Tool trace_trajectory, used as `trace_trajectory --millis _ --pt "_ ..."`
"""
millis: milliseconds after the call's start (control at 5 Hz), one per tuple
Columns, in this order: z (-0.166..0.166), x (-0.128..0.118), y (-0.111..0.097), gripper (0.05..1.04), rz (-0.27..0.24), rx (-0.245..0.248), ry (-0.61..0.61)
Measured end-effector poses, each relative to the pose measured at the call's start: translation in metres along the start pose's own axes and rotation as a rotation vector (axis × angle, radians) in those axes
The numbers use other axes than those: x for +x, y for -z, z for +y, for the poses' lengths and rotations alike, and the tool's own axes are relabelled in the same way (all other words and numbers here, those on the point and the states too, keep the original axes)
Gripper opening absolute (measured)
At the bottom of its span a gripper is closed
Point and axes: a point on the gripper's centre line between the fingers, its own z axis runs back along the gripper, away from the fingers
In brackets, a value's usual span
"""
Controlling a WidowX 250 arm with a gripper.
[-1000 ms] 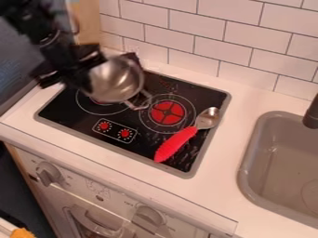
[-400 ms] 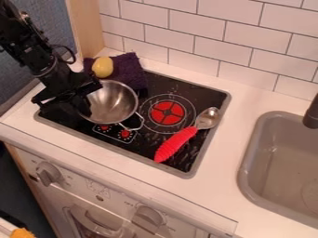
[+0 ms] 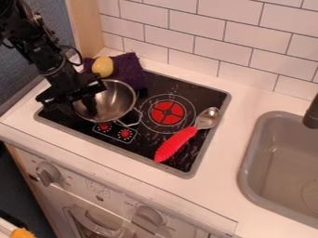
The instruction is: Move the silver pot on the left side of stove
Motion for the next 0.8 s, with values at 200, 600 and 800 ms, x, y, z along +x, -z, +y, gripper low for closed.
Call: trace_trajectory --millis 200,600,800 --pt "-0.003 0.0 -0.001 0.805 -0.004 0.008 0.007" --pt "-0.004 0.004 -0.037 1.001 -0.059 0.061 0.092" --pt "-0.014 0.009 -0.07 1.001 -0.124 0.069 0.206"
